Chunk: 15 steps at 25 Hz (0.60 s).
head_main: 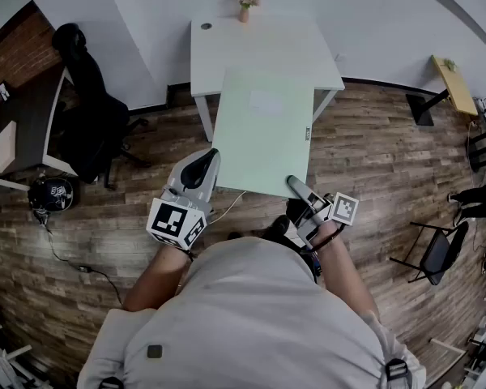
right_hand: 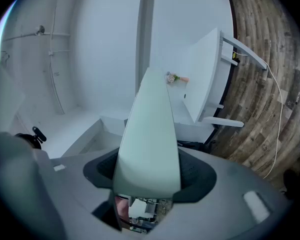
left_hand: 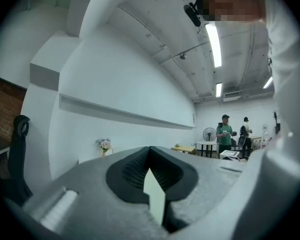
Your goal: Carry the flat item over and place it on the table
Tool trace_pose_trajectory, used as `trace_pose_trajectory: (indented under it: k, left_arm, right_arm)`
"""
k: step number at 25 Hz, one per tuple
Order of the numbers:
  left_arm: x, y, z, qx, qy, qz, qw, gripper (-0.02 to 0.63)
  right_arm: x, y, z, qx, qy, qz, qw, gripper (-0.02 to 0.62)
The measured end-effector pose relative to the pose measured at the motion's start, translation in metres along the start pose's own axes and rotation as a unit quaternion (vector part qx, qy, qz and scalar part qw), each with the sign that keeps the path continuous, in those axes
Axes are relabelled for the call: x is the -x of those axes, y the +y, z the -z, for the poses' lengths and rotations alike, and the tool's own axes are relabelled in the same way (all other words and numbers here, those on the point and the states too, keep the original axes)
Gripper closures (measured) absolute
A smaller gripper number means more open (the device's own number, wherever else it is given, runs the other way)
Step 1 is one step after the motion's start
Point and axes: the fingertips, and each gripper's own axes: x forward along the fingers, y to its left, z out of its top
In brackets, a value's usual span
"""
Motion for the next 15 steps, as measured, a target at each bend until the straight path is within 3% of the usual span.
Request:
trace_pose_trajectory:
  k: [15]
  left_arm:
    - [-0.002,0.003,0.011,0.003,0.015,-0.014,0.9998,0.606]
  right_arm:
    - [0.007,-0.011,-0.006,0.001,0.006,0.007,1.000,0.296]
